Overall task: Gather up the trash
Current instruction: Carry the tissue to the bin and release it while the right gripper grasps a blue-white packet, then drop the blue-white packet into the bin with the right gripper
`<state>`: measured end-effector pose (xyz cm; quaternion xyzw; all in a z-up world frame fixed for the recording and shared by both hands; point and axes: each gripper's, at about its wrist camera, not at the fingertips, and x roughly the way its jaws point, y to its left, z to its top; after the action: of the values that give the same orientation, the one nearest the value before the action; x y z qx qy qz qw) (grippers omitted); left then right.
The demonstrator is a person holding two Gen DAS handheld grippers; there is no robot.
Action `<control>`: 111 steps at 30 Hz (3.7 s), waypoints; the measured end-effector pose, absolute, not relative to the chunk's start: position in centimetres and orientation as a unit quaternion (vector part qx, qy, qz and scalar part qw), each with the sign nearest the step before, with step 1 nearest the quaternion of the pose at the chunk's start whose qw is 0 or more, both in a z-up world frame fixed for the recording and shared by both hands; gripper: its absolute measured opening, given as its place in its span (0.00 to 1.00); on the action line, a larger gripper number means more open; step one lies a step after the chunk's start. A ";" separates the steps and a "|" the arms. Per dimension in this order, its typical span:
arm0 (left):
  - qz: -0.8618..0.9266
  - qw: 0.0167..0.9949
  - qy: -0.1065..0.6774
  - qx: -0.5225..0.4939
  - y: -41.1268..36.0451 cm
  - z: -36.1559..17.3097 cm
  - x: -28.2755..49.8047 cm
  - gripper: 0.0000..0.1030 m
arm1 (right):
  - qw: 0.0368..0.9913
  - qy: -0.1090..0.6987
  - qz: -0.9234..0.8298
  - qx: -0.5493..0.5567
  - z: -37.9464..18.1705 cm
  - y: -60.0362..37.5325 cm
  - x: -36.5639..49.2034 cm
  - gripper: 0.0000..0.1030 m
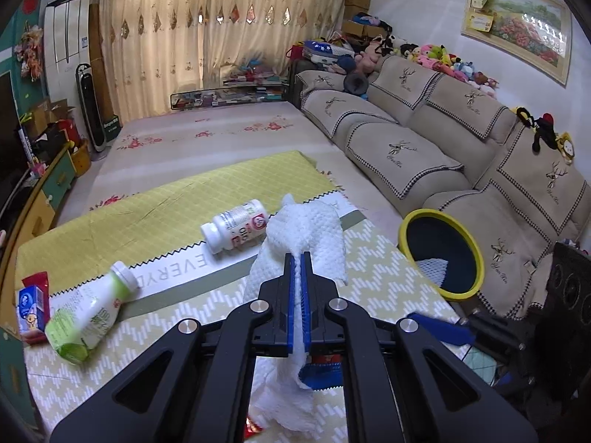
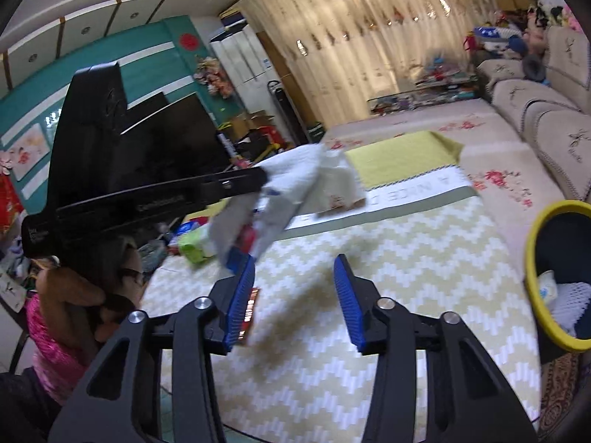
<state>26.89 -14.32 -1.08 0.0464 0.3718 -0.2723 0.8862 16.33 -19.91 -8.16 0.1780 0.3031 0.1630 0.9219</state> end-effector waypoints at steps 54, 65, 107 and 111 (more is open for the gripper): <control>-0.464 0.800 0.344 0.160 -42.9 2.6 28.2 0.04 | 0.918 0.387 0.072 0.041 -15.0 -24.4 7.2 0.06; -0.466 0.767 0.397 0.190 -51.9 -3.7 29.7 0.55 | 0.910 0.400 0.090 0.058 -16.1 -24.7 7.3 0.01; -0.279 0.908 0.313 0.018 -7.7 -0.3 21.5 0.55 | 0.870 0.425 -0.024 0.250 -15.3 -33.9 10.9 0.64; -0.284 0.906 0.314 0.015 -8.5 -0.1 21.1 0.55 | 0.871 0.436 -0.033 0.225 -15.4 -32.9 13.0 0.64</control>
<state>21.13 -8.50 -0.14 0.0152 0.3140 -0.2843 0.9057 13.01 -32.91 -15.35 0.2251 0.4355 -0.0328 0.8710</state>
